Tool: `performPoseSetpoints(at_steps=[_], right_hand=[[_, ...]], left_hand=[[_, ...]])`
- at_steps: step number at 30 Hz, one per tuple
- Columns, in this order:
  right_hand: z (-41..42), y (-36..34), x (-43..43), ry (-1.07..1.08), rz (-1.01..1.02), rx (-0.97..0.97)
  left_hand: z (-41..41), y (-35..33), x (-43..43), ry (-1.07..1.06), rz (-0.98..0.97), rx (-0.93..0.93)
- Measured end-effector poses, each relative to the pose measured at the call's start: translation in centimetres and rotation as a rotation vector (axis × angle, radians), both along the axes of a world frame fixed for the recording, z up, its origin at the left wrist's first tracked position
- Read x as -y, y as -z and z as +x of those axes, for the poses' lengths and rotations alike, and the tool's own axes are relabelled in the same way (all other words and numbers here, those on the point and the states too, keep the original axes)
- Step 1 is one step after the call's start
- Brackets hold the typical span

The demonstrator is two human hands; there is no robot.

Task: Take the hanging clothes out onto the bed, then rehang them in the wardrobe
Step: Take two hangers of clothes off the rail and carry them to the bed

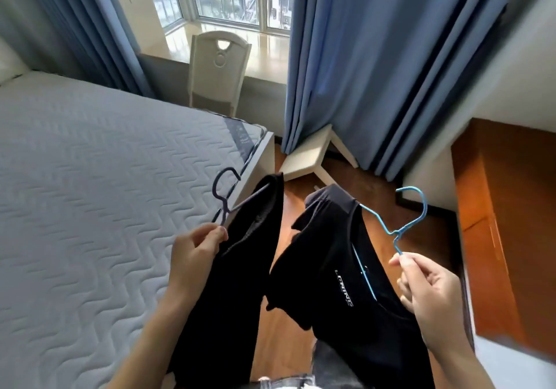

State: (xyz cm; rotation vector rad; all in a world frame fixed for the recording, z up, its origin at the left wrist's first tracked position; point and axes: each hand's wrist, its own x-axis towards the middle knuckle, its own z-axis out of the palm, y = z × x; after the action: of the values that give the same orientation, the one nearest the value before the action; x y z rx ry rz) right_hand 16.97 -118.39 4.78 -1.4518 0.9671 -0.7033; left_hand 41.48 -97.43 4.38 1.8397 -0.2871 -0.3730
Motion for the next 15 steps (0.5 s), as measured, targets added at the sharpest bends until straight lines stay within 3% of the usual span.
performPoseSetpoints(at_steps=[7,15], right_hand=[[11.9,2.4,18.8,-0.096,0.084,0.018],[26.3,-0.4,34.5,-0.189,0.103,0.055]], left_hand=[[7.2,2.5,16.3,-0.071,0.056,0.023],[17.9,-2.0,30.1,-0.205,0.007,0.101]])
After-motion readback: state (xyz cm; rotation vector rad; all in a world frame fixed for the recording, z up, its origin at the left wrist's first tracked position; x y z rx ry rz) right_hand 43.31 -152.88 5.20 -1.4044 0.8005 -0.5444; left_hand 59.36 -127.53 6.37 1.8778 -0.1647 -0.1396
